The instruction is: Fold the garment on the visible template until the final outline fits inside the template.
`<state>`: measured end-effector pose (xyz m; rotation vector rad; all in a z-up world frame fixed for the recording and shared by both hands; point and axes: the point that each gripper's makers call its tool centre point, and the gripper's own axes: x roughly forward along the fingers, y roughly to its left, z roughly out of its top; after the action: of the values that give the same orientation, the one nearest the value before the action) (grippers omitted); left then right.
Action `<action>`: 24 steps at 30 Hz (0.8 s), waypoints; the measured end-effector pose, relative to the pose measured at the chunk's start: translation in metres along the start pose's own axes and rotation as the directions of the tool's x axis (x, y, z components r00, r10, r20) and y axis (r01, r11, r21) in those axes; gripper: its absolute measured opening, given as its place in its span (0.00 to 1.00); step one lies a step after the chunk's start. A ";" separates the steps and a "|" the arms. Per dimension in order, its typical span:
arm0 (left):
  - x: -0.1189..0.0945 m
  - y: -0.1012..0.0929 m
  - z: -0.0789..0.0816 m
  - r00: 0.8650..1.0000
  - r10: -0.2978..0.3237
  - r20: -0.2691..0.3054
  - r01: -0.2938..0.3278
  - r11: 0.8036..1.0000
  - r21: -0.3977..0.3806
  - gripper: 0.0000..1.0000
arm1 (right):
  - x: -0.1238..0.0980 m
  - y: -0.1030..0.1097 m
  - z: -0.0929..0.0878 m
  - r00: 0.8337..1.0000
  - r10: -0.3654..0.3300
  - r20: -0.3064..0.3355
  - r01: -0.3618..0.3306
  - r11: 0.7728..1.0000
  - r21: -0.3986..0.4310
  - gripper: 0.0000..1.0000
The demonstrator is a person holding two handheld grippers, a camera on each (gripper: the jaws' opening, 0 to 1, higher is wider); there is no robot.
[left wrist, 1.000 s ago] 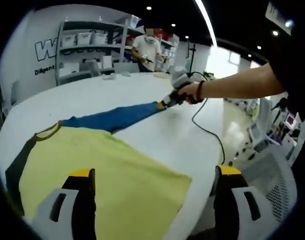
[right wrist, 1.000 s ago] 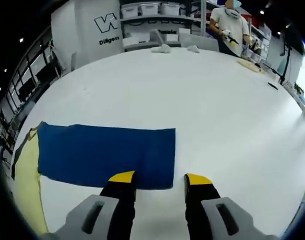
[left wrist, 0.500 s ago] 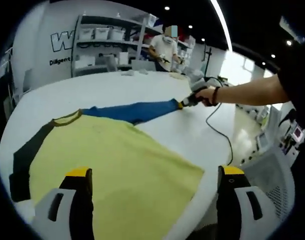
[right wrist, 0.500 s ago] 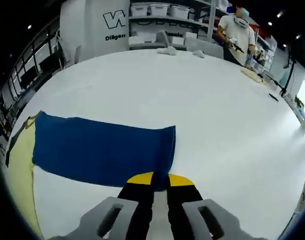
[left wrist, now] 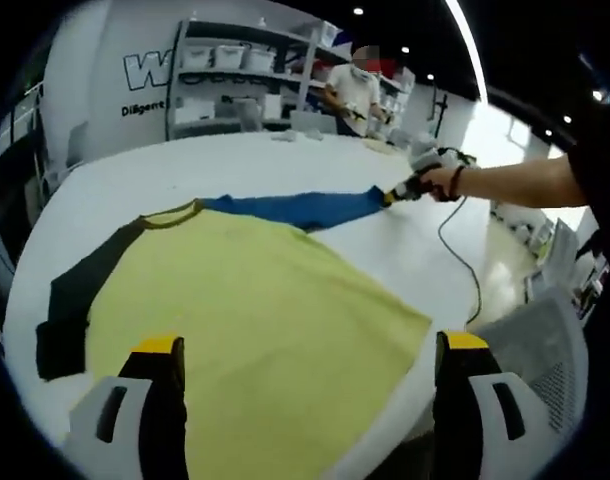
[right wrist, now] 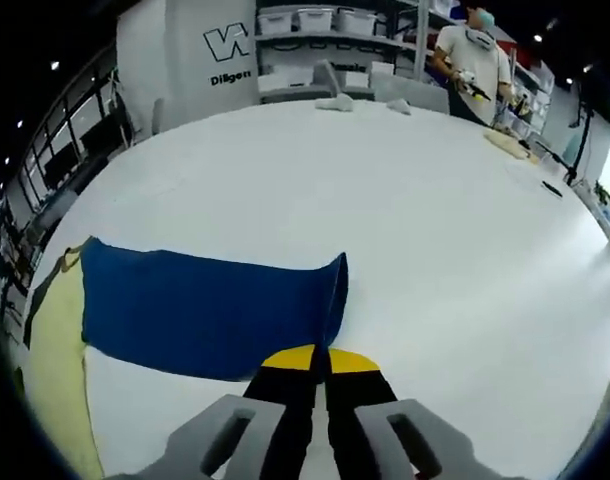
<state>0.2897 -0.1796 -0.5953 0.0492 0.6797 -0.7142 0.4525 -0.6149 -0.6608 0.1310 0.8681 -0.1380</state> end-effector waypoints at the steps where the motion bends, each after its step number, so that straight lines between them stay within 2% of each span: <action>1: -0.002 0.002 -0.002 1.000 0.006 -0.006 -0.006 1.000 0.005 0.99 | -0.001 0.001 0.000 1.000 0.008 -0.004 -0.008 1.000 0.019 0.00; 3: -0.006 0.007 -0.003 1.000 0.015 -0.008 -0.015 1.000 0.001 0.99 | -0.004 0.003 0.004 1.000 0.021 0.000 -0.021 0.999 0.048 0.00; 4: -0.008 0.008 -0.003 1.000 0.017 -0.006 -0.017 1.000 -0.004 0.99 | -0.006 0.005 0.007 1.000 0.024 0.014 -0.025 0.996 0.088 0.00; 8: -0.014 0.012 -0.005 1.000 0.018 -0.008 -0.018 1.000 -0.008 0.99 | -0.002 0.006 0.016 0.998 0.066 0.023 -0.068 0.988 0.137 0.00; 10: -0.018 0.018 -0.011 0.999 0.036 -0.017 -0.036 0.999 0.008 0.99 | 0.002 0.003 0.024 0.997 0.076 0.032 -0.080 0.986 0.147 0.00; 16: -0.027 0.031 -0.031 0.997 0.051 -0.052 -0.052 0.999 -0.014 0.99 | -0.001 0.015 0.041 0.994 0.102 0.048 -0.108 0.981 0.160 0.00; 19: -0.036 0.037 -0.036 0.996 0.066 -0.058 -0.067 0.998 -0.009 0.99 | -0.019 0.042 0.040 0.989 0.133 0.064 -0.141 0.980 0.141 0.00; 22: -0.045 0.041 -0.037 0.997 0.066 -0.044 -0.067 0.997 -0.032 0.99 | -0.028 0.065 0.047 0.983 0.168 0.077 -0.176 0.978 0.113 0.00; 24: -0.050 0.043 -0.039 0.997 0.069 -0.044 -0.070 0.997 -0.033 0.99 | -0.035 0.075 0.050 0.983 0.153 0.103 -0.163 0.982 0.094 0.00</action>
<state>0.2670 -0.1076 -0.6040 0.0567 0.7281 -0.6362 0.4806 -0.5470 -0.5972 0.2860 0.7525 -0.0394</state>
